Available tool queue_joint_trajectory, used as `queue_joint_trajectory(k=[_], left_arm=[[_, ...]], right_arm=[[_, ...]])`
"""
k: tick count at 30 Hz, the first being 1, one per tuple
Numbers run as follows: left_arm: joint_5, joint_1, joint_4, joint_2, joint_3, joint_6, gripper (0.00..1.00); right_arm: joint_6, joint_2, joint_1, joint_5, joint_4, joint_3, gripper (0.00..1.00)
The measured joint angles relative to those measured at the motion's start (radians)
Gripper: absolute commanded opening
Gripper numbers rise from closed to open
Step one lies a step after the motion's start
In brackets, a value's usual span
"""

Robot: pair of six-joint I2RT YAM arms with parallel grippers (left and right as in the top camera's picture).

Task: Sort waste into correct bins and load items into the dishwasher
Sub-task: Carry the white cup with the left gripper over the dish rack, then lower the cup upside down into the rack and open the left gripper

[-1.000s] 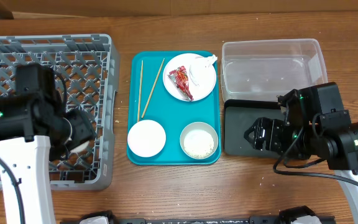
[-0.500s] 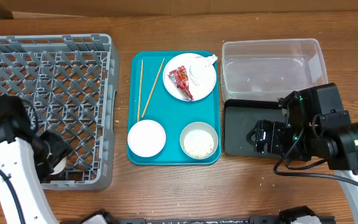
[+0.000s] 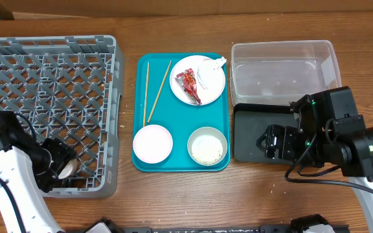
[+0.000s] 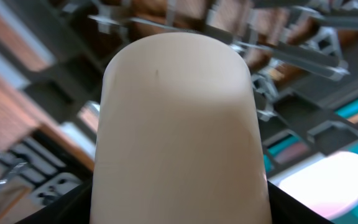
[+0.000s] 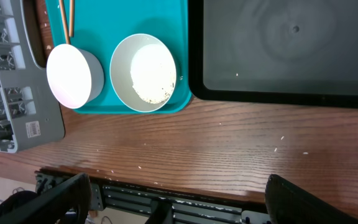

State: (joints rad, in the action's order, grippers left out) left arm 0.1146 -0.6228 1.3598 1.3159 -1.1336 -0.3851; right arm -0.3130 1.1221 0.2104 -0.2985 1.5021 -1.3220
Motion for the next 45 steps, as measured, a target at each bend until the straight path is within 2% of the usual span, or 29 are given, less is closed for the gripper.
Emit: queue_joint_trajectory(k=[7,9,11,13,17,18,20,21,22,23,26,30,33,37,45], left_arm=[[0.015,-0.001,-0.011,0.000,0.001,0.000,0.77],[0.009,-0.008,-0.016,0.000,0.002,-0.001,0.87],[0.018,-0.013,-0.017,0.000,0.002,-0.002,0.89],[0.060,-0.014,-0.014,0.000,0.002,0.001,1.00],[0.203,-0.012,0.011,0.000,-0.002,0.049,0.99],[0.223,-0.012,0.023,0.000,-0.011,0.058,0.83],[0.244,-0.012,0.039,0.002,-0.040,0.076,0.74],[0.245,-0.010,0.048,0.003,-0.064,0.102,0.65],[0.244,-0.004,0.048,0.003,-0.084,0.116,0.52],[0.239,0.006,0.048,0.003,-0.098,0.130,0.43],[0.201,0.060,0.047,0.003,-0.110,0.168,0.04],[0.130,0.153,0.040,0.003,-0.108,0.192,0.04],[0.022,0.217,0.026,0.003,-0.069,0.175,0.04],[-0.068,0.219,0.000,0.005,-0.015,0.124,0.04],[-0.140,0.219,-0.021,0.005,-0.011,0.046,0.04]], right_arm=[[0.000,0.000,0.000,0.000,0.003,0.000,0.91],[0.000,0.000,0.000,0.000,0.005,0.000,0.91],[0.000,0.000,0.000,0.000,0.006,0.000,0.91],[0.000,0.000,0.000,0.000,0.006,0.000,0.91],[0.000,0.000,0.000,0.000,0.006,0.000,0.92],[0.000,0.000,0.000,0.000,0.006,0.000,0.92],[-0.001,0.000,0.000,0.000,0.003,0.000,0.92],[0.000,0.000,0.000,0.000,0.001,0.000,0.93],[0.000,0.000,0.000,0.000,-0.001,0.000,0.94],[-0.001,0.000,0.000,0.000,-0.002,0.000,0.95],[0.000,0.000,0.000,0.000,-0.014,0.000,0.96],[0.000,0.000,0.000,0.000,-0.018,0.000,0.96],[0.000,0.000,0.000,0.000,-0.017,0.000,0.96],[0.000,0.000,0.000,0.000,-0.012,0.000,0.97],[0.000,0.000,0.000,0.000,-0.010,0.000,0.97]])
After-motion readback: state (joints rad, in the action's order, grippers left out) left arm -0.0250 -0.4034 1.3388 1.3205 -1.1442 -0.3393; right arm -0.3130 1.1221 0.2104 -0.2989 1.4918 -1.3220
